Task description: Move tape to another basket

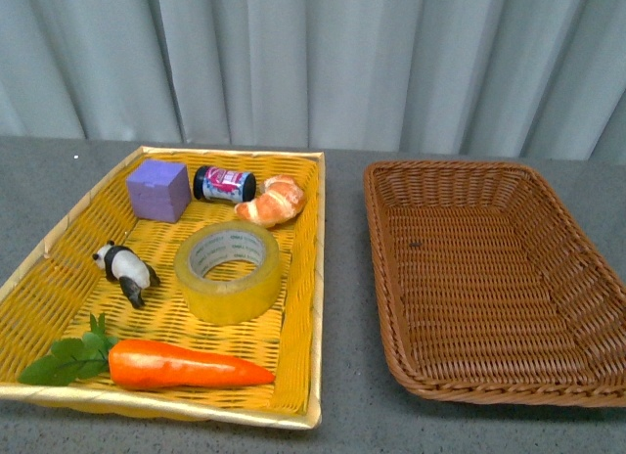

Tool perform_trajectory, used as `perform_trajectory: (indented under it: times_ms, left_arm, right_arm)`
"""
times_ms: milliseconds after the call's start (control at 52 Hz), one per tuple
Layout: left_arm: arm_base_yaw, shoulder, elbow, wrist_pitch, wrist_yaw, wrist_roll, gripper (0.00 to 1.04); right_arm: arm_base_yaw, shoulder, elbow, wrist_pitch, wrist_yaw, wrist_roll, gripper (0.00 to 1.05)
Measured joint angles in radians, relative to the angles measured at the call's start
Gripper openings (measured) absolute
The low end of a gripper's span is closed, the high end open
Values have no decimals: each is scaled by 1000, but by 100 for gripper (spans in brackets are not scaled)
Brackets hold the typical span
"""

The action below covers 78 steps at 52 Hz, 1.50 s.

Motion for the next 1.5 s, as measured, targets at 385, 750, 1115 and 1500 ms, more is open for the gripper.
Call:
perform_trajectory:
  times_ms: [385,750,1115,1500]
  left_arm:
    - [0,0,0,0,0,0,98]
    - [0,0,0,0,0,0,98]
    - [0,0,0,0,0,0,98]
    - [0,0,0,0,0,0,98]
  right_arm:
    - [0,0,0,0,0,0,96]
    - [0,0,0,0,0,0,96]
    - [0,0,0,0,0,0,96]
    - [0,0,0,0,0,0,96]
